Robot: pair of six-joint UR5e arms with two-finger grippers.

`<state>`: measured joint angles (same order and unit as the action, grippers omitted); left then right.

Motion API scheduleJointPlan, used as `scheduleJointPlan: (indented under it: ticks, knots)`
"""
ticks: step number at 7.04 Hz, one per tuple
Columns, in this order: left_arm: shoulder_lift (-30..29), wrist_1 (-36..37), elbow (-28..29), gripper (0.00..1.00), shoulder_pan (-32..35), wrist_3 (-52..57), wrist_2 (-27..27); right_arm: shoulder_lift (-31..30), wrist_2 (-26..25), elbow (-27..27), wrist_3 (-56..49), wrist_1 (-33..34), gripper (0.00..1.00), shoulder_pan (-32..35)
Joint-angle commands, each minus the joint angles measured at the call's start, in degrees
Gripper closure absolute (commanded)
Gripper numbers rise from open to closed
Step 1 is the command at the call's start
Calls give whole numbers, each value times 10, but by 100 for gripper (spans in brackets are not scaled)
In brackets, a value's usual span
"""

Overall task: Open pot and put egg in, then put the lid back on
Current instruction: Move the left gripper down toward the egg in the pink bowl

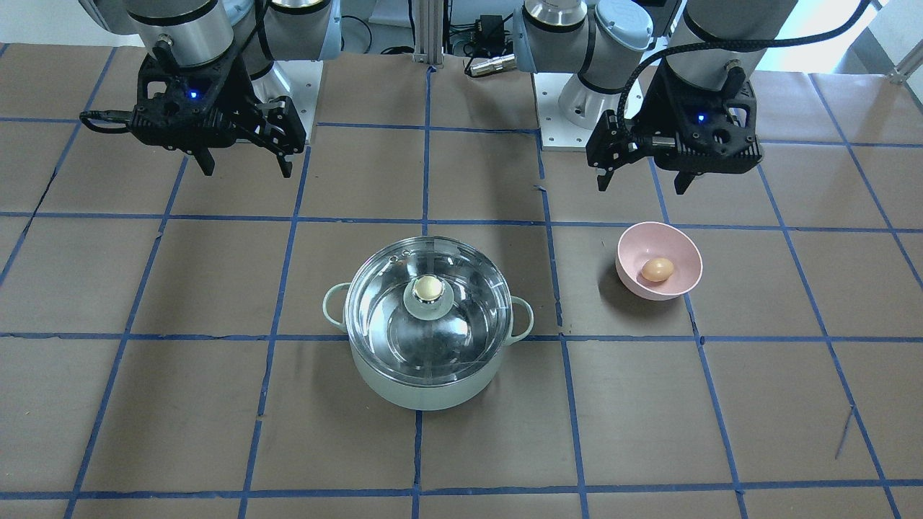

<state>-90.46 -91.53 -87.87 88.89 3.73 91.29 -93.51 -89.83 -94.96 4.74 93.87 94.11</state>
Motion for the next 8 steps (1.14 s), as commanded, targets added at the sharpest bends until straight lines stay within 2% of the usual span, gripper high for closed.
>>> scheduleJointPlan:
  ticks: [1,3,4,6,8]
  knots:
    - [-2,3,-14,0,-2,4,6,0,1,2,0,0,0,0]
    - [0,7,-43,0,-45,14,1,0,1,1,1,0,0,1]
    - [-5,3,-48,0,-60,62,0,0,0,1,1,0,0,0]
    - [-6,35,-92,0,-71,97,1,0,0,2,1,0,0,0]
    - [-10,62,-126,0,-117,148,-1,0,0,2,0,-1,0,0]
